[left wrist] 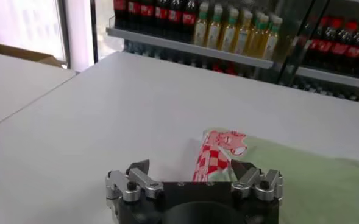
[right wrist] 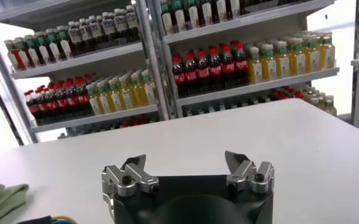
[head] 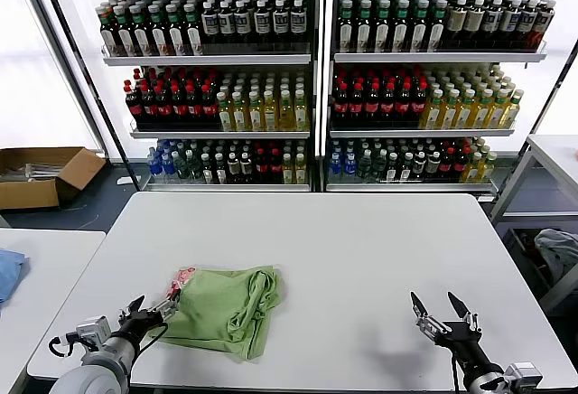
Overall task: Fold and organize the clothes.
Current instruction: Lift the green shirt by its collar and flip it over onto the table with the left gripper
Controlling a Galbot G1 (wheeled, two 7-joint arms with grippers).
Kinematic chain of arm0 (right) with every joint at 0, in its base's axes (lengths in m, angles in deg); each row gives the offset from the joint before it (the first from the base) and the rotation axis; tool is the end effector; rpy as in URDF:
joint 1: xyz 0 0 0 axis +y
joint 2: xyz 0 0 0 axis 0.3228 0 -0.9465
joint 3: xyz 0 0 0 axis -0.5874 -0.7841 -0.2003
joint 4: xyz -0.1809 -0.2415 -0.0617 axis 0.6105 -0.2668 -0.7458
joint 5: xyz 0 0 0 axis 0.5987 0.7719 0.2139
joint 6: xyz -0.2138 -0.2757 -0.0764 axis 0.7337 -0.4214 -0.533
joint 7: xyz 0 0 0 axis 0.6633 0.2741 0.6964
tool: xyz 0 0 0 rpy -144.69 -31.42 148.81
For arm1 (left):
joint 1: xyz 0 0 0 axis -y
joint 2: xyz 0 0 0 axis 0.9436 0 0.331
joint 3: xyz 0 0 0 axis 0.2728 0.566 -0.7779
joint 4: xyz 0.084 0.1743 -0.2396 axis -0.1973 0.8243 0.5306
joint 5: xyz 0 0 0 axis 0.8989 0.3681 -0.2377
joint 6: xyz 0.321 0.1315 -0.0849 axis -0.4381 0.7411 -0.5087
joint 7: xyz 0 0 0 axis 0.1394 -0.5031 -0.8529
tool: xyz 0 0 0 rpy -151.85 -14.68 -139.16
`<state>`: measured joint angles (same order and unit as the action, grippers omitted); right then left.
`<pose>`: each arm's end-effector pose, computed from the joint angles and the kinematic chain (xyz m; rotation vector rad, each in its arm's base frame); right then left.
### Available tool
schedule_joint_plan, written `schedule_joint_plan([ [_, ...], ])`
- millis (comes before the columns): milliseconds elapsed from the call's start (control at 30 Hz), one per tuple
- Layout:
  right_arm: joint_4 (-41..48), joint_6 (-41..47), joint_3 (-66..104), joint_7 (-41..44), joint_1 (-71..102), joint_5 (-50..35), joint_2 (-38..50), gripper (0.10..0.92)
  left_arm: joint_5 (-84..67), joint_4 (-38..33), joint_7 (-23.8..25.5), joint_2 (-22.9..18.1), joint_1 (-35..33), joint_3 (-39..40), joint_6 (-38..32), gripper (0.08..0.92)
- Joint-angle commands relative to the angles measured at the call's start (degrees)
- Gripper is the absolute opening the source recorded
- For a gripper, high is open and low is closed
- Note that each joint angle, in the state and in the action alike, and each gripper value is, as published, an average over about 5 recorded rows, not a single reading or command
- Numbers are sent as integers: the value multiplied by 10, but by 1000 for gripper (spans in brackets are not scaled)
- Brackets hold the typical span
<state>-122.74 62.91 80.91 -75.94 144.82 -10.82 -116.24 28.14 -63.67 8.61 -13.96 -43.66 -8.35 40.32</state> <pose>0.1773 -0.1094 -0.2531 0.1611 -2.8893 -0.2747 0.2382 0.1046 -0.2555 0.0607 -2.5754 0.2693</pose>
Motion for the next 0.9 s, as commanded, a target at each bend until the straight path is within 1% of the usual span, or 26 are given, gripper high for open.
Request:
schedule_joint_plan([
  [33, -2, 0, -3, 0, 2, 4, -2, 823, 16, 25, 18, -19, -5, 8, -10, 801],
  [133, -3, 0, -1, 0, 4, 4, -1, 823, 15, 25, 18, -25, -2, 15, -14, 731],
  [333, -7, -2, 4, 1, 9, 2, 0, 823, 5, 29, 16, -32, 6, 21, -13, 558],
  [600, -6, -5, 4, 2, 10, 1, 1, 823, -35, 22, 15, -34, -1, 13, -9, 324],
  [700, -6, -5, 4, 2, 9, 1, 1, 823, -41, 15, 13, -37, -3, 3, -11, 238],
  [800, -6, -6, 5, 2, 9, -1, 2, 823, -50, 3, 0, -43, -4, -21, -11, 153],
  [900, -4, -7, 8, 2, 9, -5, 3, 823, -70, -10, -17, -51, -4, -61, -12, 109],
])
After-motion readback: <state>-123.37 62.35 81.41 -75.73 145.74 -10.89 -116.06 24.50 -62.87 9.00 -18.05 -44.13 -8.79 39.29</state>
